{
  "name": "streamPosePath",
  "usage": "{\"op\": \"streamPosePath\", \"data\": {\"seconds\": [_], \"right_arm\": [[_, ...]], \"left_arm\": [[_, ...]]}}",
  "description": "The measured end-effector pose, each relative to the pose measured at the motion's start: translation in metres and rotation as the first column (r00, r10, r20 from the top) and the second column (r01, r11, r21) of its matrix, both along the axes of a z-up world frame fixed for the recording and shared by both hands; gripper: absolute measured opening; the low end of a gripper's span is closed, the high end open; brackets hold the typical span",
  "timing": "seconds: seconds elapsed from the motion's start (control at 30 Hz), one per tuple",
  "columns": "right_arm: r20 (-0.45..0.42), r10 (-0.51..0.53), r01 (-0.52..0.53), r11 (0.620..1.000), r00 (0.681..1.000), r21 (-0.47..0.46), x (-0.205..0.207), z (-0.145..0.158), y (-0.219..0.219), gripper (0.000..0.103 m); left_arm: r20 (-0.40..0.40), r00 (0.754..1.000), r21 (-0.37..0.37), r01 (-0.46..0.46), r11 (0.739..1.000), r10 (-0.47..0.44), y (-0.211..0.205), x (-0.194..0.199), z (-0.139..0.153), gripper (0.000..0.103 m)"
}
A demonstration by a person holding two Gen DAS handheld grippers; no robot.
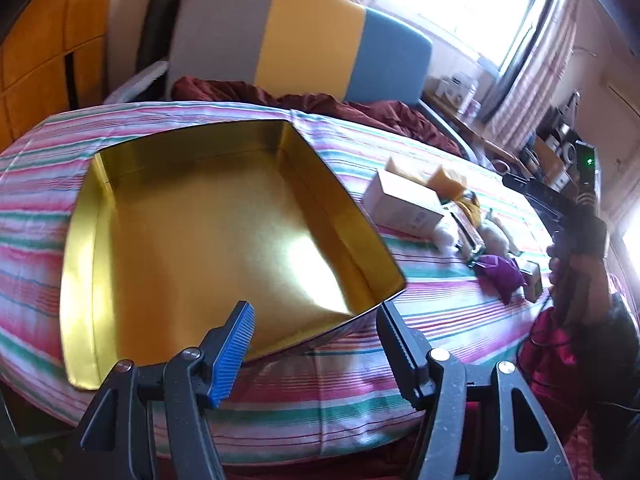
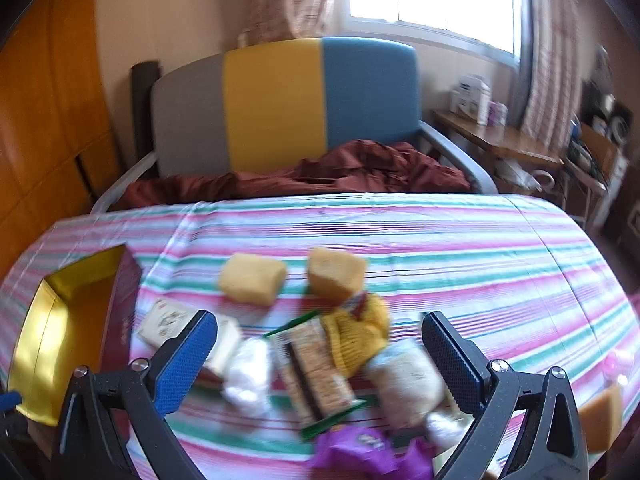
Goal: Organize objects
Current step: 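Grasp the white printed box with the left gripper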
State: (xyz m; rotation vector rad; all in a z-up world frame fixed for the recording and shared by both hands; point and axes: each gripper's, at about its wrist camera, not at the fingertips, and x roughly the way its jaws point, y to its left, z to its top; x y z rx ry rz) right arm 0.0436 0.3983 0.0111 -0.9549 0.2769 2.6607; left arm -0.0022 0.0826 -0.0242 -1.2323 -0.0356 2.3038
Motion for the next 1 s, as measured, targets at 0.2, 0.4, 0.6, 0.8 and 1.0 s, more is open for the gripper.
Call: {"op": "streamPosePath", "data": {"seconds": [0.2, 0.4, 0.6, 0.8, 1.0], "right_arm": [[-0.019, -0.194, 0.185, 0.958, 0.981, -0.218, 0.019, -0.012, 0.067, 0.103], [-0.023, -0.240, 0.218, 0.914, 0.971, -0.341, 0.026, -0.014, 0.088, 0.103], [-0.021, -0.179, 0.162, 0.931, 0.984, -0.326, 0.021, -0.010, 0.075, 0.103], [-0.002, -0.108, 0.102, 0.942, 0.994, -0.320, 0.012, -0.012, 0.064, 0.103], [0.019, -0.087, 0.088, 0.934, 0.996, -0.346, 0.009, -0.018, 0.067, 0.103]], "left_arm": [[0.009, 0.995, -0.054, 0.098, 0.994, -0.097, 0.040, -0.011, 0.006, 0.064], [-0.035, 0.962, -0.159, 0.263, 0.952, -0.271, 0.098, -0.023, 0.010, 0.064], [-0.118, 0.836, -0.401, 0.454, 0.796, -0.536, 0.165, -0.039, 0.007, 0.083], [-0.072, 0.757, -0.500, 0.535, 0.680, -0.649, 0.206, -0.070, -0.009, 0.083], [0.010, 0.680, -0.550, 0.616, 0.563, -0.733, 0.235, -0.093, -0.030, 0.085]]}}
